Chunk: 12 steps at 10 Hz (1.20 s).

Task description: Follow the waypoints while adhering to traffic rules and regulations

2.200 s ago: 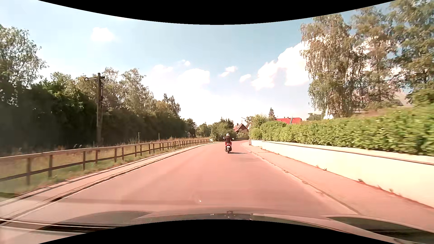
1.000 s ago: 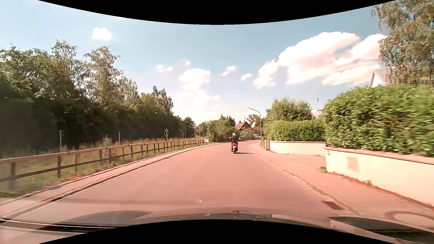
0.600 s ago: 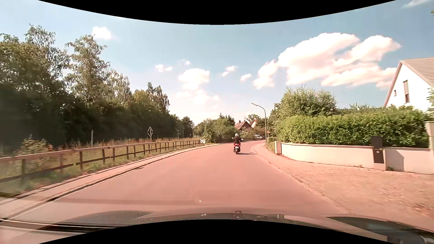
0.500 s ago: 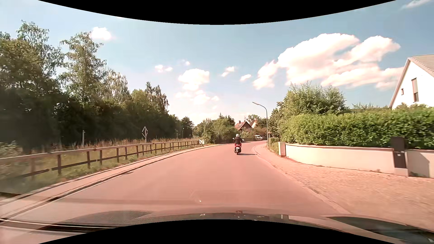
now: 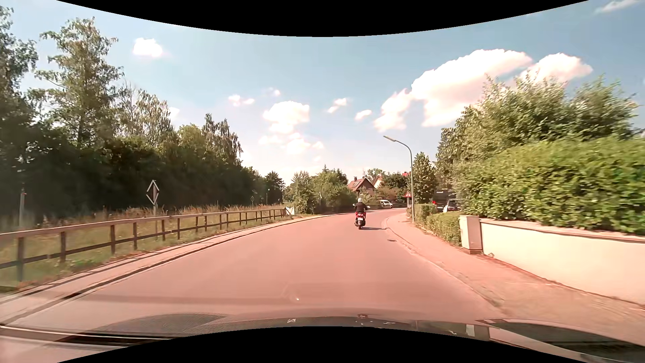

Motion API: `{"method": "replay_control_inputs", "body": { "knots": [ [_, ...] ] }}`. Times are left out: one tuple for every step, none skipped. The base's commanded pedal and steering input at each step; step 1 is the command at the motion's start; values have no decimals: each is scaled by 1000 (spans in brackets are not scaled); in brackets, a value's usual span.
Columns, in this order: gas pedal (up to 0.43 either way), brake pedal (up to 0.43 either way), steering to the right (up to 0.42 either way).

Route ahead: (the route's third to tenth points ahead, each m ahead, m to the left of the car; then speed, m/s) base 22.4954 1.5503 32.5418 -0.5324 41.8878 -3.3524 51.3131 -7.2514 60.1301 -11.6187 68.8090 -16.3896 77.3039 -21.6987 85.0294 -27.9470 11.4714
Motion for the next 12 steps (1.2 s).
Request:
{"method": "replay_control_inputs", "body": {
  "knots": [
    [118,12,5],
    [87,12,7],
    [87,12,9],
    [87,12,12],
    [87,12,16],
    [87,12,19],
    [87,12,19],
    [87,12,24],
    [87,12,30],
    [87,12,35],
    [87,12,36],
    [87,12,36]
  ]
}}
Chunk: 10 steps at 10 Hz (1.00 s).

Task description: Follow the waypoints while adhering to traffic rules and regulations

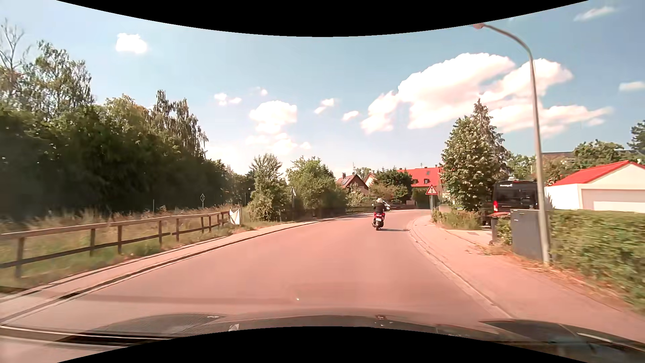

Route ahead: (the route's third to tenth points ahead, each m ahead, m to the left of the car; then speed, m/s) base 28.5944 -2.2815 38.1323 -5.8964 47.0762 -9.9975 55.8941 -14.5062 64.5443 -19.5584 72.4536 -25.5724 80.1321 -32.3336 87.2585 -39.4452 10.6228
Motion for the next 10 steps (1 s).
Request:
{"method": "replay_control_inputs", "body": {
  "knots": [
    [87,12,39],
    [87,12,43],
    [98,6,48],
    [98,12,50],
    [110,12,50],
    [150,12,51],
    [157,12,56],
    [157,12,60],
    [169,12,61],
    [169,12,61]
  ]
}}
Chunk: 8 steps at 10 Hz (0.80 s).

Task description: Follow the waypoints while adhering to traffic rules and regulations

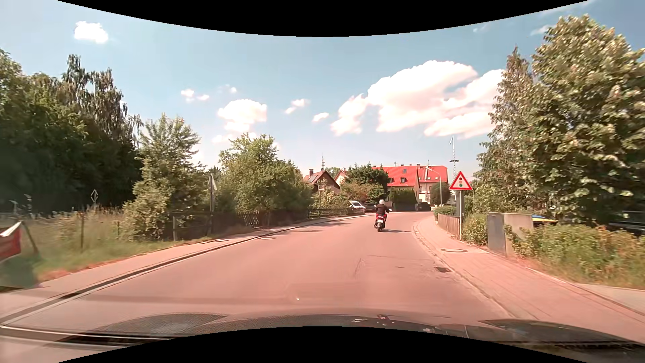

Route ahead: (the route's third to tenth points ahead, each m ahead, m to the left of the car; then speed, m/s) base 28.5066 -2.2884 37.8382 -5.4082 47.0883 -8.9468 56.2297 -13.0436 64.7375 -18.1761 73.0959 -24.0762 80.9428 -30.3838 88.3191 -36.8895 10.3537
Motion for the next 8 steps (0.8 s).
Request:
{"method": "replay_control_inputs", "body": {
  "knots": [
    [169,12,61],
    [177,12,63],
    [177,12,63],
    [177,12,63],
    [177,12,62],
    [189,12,59],
    [209,12,54],
    [220,12,54]
  ]
}}
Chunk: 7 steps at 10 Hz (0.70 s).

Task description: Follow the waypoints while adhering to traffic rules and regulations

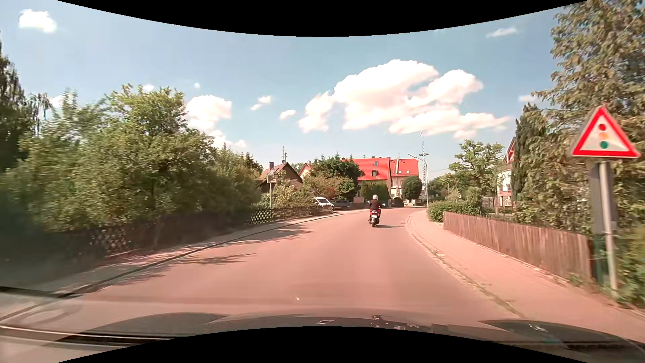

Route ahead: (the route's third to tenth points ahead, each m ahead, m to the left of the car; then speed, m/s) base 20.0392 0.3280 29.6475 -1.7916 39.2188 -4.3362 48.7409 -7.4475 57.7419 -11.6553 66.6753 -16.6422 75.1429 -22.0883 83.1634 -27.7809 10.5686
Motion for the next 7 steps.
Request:
{"method": "replay_control_inputs", "body": {
  "knots": [
    [228,12,53],
    [228,6,52],
    [228,12,53],
    [228,12,53],
    [228,12,53],
    [228,12,52],
    [228,12,53]
  ]
}}
